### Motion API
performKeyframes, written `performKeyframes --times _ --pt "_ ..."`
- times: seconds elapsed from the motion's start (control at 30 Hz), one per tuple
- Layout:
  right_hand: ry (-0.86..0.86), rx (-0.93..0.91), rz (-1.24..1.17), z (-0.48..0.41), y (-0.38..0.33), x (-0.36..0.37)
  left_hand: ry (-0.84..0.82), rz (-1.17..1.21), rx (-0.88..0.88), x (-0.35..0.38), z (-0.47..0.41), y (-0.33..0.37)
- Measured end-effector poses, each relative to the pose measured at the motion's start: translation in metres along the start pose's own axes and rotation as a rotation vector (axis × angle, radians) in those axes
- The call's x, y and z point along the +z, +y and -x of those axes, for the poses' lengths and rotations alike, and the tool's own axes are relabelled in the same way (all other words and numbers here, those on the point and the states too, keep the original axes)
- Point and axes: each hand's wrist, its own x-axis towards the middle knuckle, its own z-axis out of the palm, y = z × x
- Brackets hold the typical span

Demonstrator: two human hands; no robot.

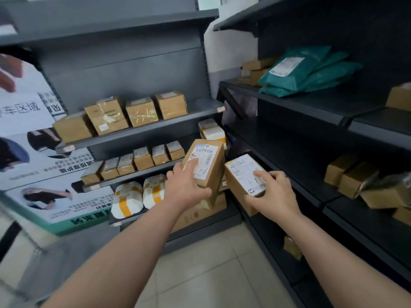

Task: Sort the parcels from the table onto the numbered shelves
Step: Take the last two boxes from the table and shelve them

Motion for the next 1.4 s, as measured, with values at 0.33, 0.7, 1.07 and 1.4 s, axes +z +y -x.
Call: performKeyframes --times 0.33,0.7,1.07,1.4 --pt "0.094 -0.03 0.008 -0.17 -0.026 0.051 0.105 0.001 0.079 0.006 -0.189 -0.005" --pt "0.16 -0.016 0.001 -0.345 -0.041 0.095 0.172 -0.076 0.077 -0.006 -0.381 0.018" --pt "0.081 -0.029 -0.071 -0.454 -0.001 0.12 0.256 -0.265 -0.027 0.023 -0.519 0.041" --pt "-0.033 -0.034 -0.03 -0.455 0.014 0.136 0.237 -0.222 -0.012 0.027 -0.545 0.029"
